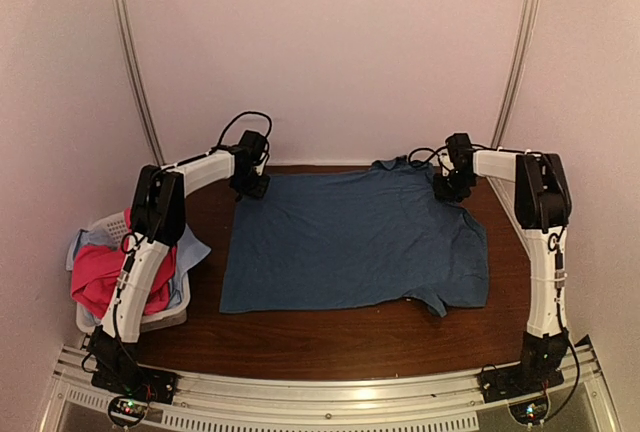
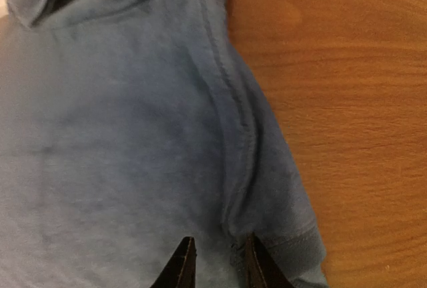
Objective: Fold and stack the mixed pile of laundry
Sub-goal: Adjust the flattened T-shirt at the center of the board.
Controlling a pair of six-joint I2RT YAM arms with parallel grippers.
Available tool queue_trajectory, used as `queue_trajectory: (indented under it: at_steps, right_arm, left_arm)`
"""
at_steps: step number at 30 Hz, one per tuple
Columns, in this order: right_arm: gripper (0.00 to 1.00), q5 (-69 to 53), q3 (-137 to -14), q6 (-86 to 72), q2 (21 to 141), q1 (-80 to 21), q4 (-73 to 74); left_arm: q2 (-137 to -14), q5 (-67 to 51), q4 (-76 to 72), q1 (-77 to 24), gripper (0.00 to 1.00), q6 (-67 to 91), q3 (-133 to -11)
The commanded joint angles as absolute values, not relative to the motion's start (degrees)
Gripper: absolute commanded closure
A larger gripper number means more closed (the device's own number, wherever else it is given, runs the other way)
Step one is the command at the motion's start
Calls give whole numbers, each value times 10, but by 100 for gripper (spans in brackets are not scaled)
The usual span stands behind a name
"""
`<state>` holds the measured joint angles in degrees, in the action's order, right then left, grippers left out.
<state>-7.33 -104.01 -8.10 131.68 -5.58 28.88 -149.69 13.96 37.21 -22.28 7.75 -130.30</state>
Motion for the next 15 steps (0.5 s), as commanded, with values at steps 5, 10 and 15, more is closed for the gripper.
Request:
queue_trajectory:
  at_steps: [5, 10, 15]
  right_arm:
    - [76, 80, -1112, -79, 1371, -32, 310]
    - [75, 168, -1157, -58, 1372, -7, 302]
    - [72, 151, -1157, -48, 1350, 7, 317]
  left_arm:
    - [-1518, 172, 432, -206, 72, 65, -1291]
    - [-1517, 172, 429, -201, 72, 68, -1287]
    - [-1513, 166, 426, -199, 71, 71, -1291]
